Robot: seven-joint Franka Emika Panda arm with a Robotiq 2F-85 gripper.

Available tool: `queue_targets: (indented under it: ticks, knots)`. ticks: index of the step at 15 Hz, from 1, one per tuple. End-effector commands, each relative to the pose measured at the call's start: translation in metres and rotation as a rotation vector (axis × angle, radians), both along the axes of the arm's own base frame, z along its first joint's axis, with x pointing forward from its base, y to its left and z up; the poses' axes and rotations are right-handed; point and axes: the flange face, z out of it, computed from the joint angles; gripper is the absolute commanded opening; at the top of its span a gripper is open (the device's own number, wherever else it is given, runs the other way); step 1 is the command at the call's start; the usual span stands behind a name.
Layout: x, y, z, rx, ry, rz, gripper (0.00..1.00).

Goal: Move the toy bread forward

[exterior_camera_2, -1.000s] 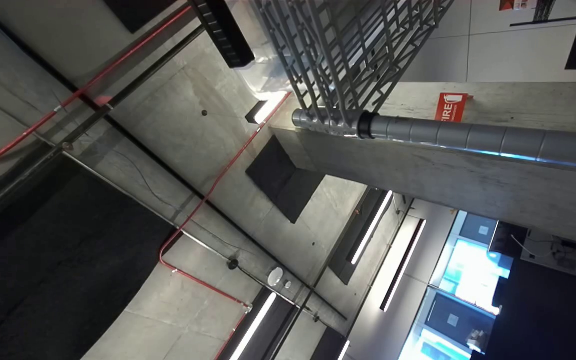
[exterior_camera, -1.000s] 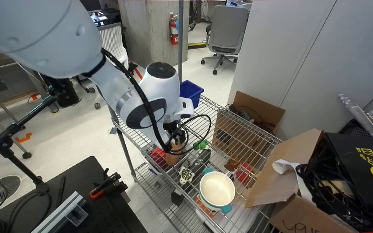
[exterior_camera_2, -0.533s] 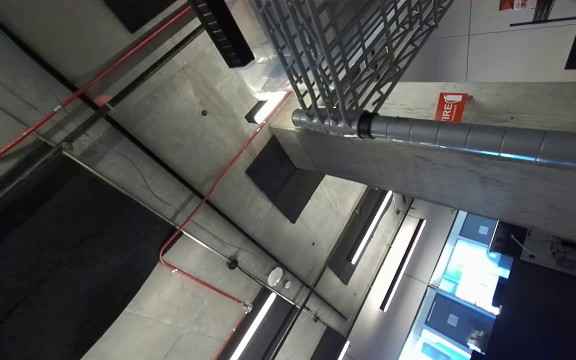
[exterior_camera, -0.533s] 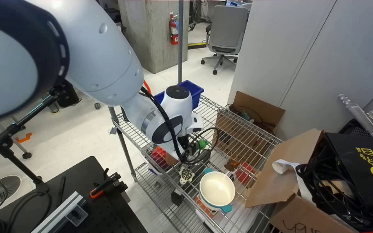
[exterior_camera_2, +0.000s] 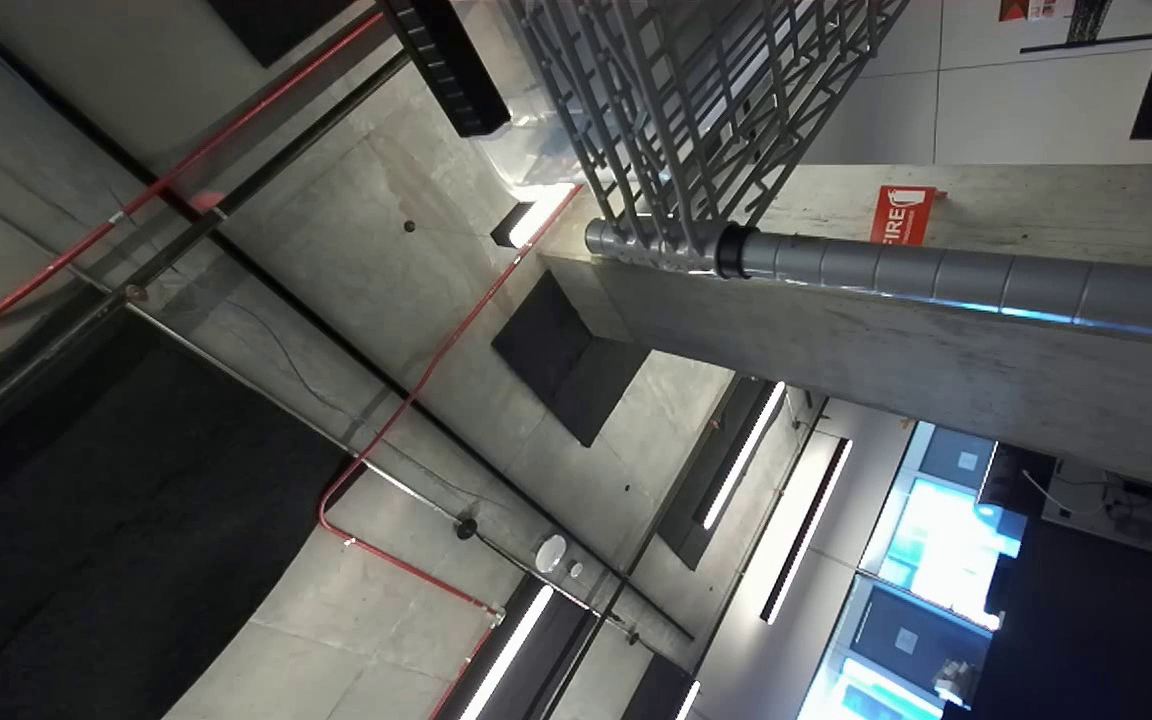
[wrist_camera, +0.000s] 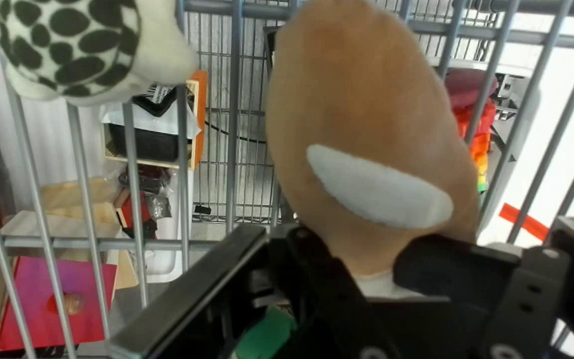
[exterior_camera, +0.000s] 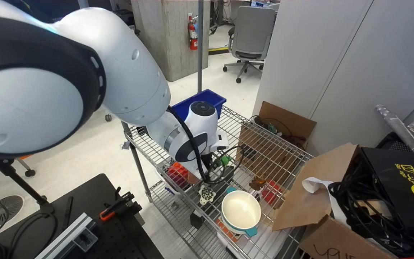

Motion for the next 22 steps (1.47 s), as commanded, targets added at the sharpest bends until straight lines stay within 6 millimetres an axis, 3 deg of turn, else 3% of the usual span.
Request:
queue_targets:
  ticks: [1,3,9,11,14,17,20,22]
  knots:
    - [0.006,-0.002,0.029,0.074,0.006,-0.004,0.07]
    - [0.002,-0.003,0.05,0.114,0.0,-0.001,0.0]
    - [-0.03,0.026,0.129,0.236,-0.009,0.071,0.0]
    - [-0.027,0.029,0.164,0.282,-0.07,0.065,0.0]
    - [0.012,0.014,0.211,0.332,-0.196,-0.033,0.0]
    - [0.071,-0.028,0.242,0.347,-0.312,-0.177,0.0]
    - [0.116,-0.063,0.246,0.355,-0.381,-0.333,0.0]
    - [0.139,-0.075,0.231,0.369,-0.389,-0.438,0.0]
